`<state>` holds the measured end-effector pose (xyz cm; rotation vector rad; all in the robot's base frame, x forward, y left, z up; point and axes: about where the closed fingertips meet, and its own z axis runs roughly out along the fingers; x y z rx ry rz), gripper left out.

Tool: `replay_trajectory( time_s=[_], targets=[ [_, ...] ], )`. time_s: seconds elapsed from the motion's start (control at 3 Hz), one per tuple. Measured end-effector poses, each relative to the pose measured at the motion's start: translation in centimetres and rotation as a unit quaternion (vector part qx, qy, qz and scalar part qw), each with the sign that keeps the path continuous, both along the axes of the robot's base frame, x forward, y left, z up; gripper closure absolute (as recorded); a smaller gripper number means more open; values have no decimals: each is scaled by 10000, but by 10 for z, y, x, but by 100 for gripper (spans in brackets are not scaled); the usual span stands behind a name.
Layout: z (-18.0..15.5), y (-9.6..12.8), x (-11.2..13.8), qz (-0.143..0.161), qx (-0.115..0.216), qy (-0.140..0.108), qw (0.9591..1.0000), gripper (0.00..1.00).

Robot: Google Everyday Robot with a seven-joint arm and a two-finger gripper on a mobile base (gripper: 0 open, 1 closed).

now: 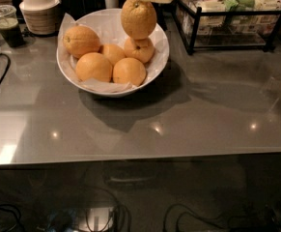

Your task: Pick orange from white bowl

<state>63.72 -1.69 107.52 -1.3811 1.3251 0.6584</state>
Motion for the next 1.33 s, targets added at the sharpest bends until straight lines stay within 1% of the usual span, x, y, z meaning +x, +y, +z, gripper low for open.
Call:
replay_trajectory(
  time_s=[0.33,1.0,1.33],
  targets=[
    [0,0,0,0,0,0,10000,81],
    [0,0,0,1,0,0,10000,35],
    [0,0,0,1,0,0,10000,38]
  ],
)
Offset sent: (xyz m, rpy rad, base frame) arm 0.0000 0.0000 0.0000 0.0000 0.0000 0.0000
